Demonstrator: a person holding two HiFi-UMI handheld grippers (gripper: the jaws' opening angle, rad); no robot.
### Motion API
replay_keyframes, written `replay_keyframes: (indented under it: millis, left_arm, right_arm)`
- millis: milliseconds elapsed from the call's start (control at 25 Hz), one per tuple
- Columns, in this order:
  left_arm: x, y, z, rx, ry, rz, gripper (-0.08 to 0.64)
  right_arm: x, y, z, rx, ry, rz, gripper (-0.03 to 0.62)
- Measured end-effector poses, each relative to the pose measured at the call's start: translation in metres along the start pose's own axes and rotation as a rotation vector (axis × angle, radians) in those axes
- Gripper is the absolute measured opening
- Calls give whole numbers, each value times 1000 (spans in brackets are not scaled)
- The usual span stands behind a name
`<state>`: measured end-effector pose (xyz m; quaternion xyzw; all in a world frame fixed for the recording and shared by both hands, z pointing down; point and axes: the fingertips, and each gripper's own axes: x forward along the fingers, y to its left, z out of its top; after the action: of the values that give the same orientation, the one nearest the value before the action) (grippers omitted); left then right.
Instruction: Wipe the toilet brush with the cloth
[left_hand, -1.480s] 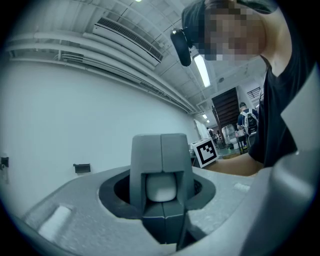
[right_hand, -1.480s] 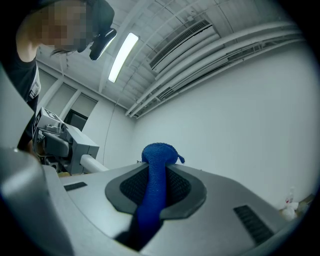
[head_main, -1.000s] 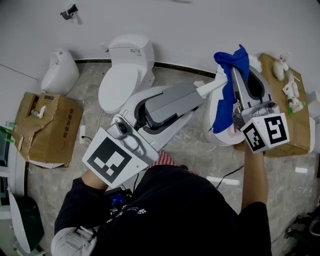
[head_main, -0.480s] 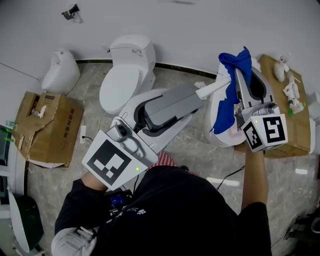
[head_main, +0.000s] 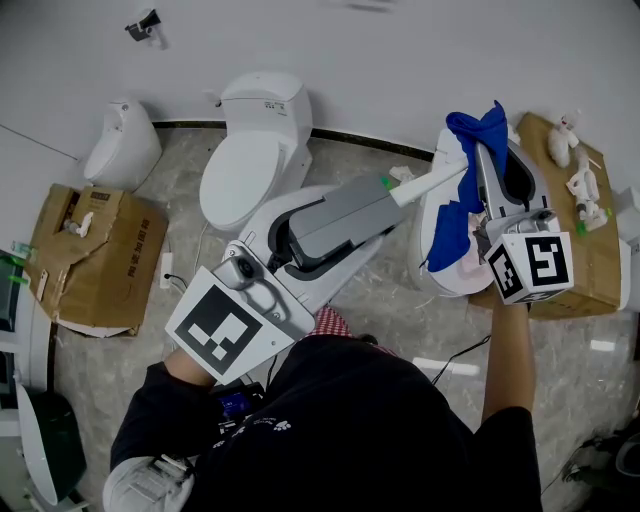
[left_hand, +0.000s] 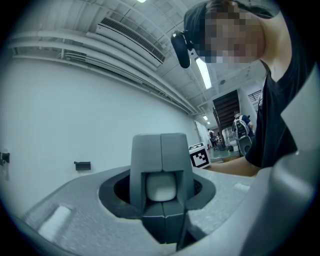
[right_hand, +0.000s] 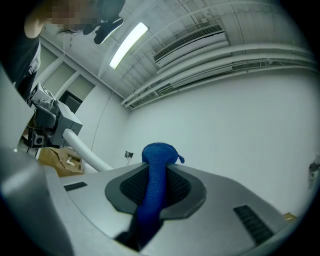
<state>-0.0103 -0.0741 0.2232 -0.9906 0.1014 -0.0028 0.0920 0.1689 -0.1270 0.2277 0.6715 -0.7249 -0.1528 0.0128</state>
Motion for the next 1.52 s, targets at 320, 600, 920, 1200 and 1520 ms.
replay_keyframes:
  millis: [320,600,920,1200,1520]
  left_arm:
    - [0,0,-2,2,6,-5,176]
    - [0,1,0,46,-12,-10,176]
    - [14,-11,-3,207,11,-29,176]
    - [18,-6,-6,190,14,-5,175]
    - [26,-5,-3,148,-11,-8,175]
  right_arm:
    - [-1,-5,-5,-7,14,-21,67]
    - [-2,-10,4,24,-18,-39,67]
    - [-15,-21,15,101,-75,-30,67]
    - [-29,-20,31,123,-125,-32,67]
    - [-47,-18,38,104,-137,-56,67]
